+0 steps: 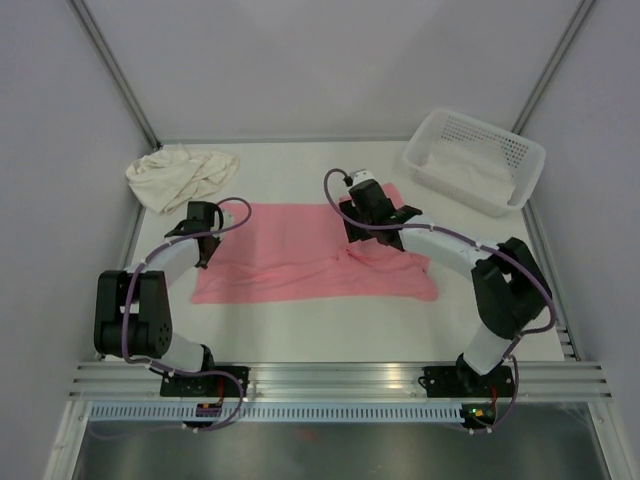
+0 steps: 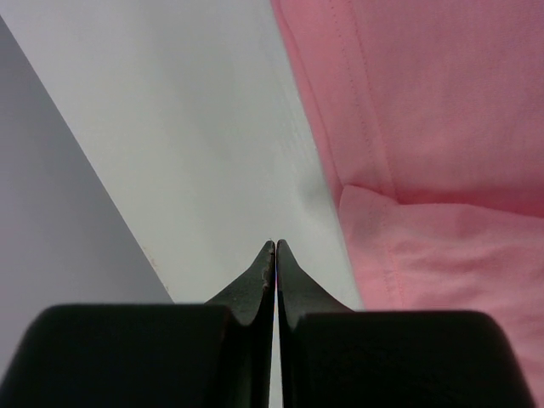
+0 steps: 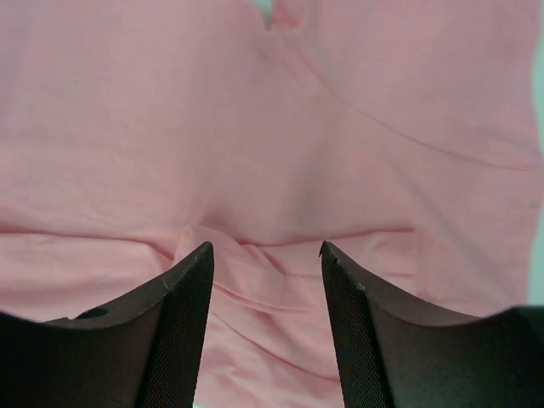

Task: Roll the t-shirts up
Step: Fold the tshirt

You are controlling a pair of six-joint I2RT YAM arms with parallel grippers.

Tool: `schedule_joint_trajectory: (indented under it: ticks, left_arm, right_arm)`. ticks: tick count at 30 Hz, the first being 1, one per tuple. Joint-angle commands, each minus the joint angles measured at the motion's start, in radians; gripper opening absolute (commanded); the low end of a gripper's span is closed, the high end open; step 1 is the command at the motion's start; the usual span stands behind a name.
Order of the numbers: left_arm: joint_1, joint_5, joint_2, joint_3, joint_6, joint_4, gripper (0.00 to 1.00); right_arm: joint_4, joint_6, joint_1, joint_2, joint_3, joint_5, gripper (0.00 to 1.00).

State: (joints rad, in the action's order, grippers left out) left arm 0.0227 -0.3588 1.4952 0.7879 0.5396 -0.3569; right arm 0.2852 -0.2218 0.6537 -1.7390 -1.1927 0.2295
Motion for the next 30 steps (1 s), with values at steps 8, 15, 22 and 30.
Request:
schedule_joint_trajectory:
  ticks: [8,15,22,30]
  left_arm:
    - [-0.003,0.041,-0.091,0.074,-0.087,-0.177,0.06]
    - [0.006,0.223,-0.164,0.079,-0.154,-0.309,0.08]
    - [0.031,0.206,-0.044,-0.024,-0.202,-0.242,0.09]
    - [0.029,0.127,0.037,-0.033,-0.184,-0.169,0.09]
  right_arm:
    - [-0.043,-0.068,-0.066,0.185,0.284,-0.202,0.02]
    - [-0.106,-0.087,-0.066,0.136,0.308,-0.21,0.0]
    - [-0.107,-0.079,-0.066,0.035,0.26,-0.147,0.0]
    - [-0.075,-0.062,-0.066,0.009,0.185,-0.068,0.0]
